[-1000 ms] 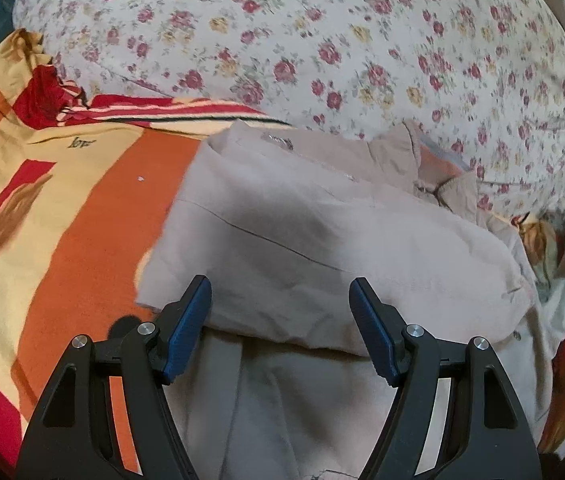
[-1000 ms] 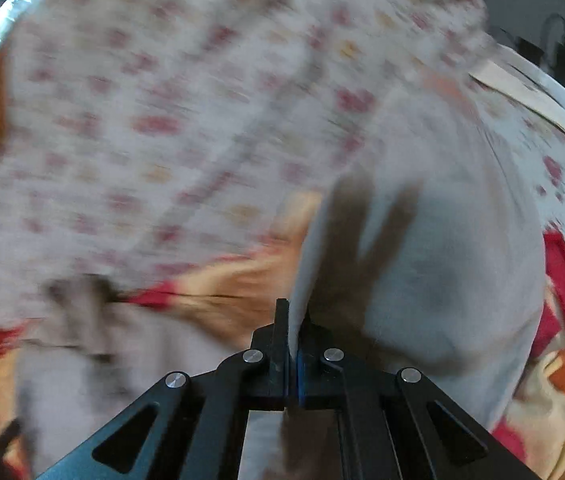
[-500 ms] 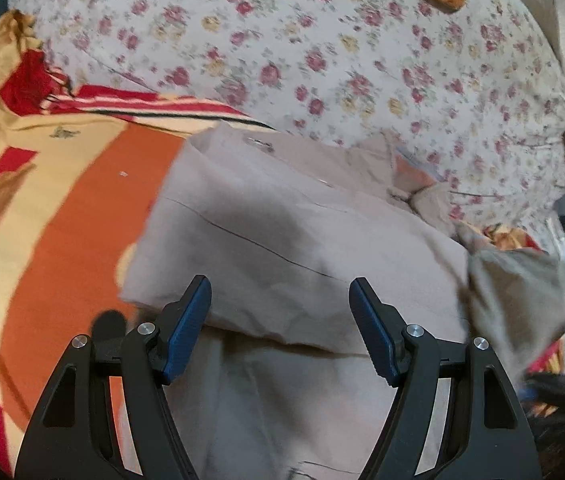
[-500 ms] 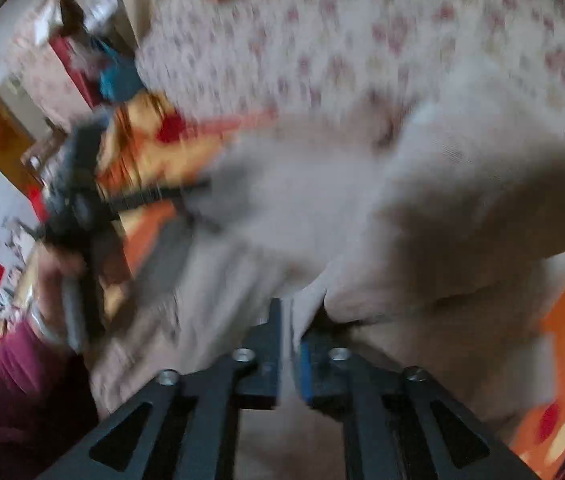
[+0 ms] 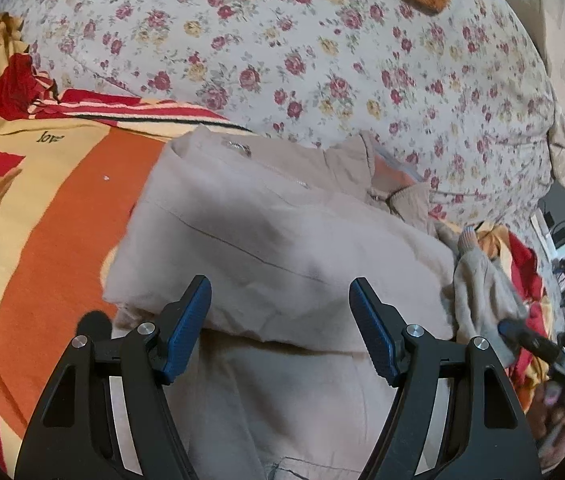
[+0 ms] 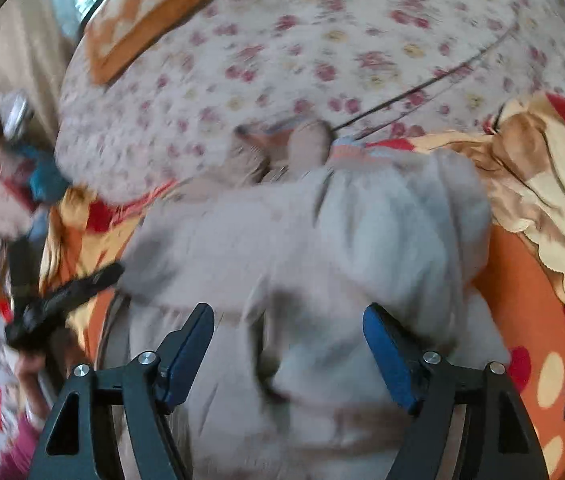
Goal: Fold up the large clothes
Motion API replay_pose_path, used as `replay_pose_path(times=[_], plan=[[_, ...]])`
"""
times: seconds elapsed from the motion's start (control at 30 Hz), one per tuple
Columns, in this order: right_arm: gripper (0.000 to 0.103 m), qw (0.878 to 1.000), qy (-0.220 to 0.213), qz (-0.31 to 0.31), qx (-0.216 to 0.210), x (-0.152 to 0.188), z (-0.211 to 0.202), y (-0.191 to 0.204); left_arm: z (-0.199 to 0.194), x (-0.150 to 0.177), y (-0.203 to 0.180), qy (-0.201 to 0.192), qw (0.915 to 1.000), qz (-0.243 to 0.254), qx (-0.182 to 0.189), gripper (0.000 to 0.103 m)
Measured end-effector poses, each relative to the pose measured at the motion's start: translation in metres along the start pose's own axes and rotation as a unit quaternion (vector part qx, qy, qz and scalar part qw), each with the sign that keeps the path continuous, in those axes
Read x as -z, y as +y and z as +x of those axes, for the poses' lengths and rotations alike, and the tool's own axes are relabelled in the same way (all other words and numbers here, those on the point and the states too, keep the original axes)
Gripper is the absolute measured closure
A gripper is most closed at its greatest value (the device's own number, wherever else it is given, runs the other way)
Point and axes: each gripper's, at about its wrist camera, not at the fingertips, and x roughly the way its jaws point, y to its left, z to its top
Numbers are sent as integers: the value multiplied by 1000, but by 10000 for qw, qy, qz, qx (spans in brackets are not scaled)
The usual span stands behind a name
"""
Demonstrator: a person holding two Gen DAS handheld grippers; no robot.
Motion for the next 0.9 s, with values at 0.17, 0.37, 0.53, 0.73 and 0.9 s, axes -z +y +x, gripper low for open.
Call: replay_pose_path(times=[0.17, 0.37, 0.53, 0.73, 0.9], plan=[[66, 9943, -147, -1049, 87, -29, 18, 51, -3, -3, 6, -73, 9999, -101, -21, 31], [36, 9899, -281, -1320, 432, -32, 20, 85, -8, -5, 9, -115, 9998, -121, -54, 31], [39, 9768, 505, -1274, 1643, -9, 72, 53, -7, -7, 10, -105, 9997, -213, -23, 31], [101, 9972, -93, -498, 557, -31, 35, 31, -17, -9, 15, -218, 9993, -309, -21, 31], [101, 9918, -415, -935, -762, -38, 11, 95, -23, -15, 26, -437, 9970, -613, 152, 31]])
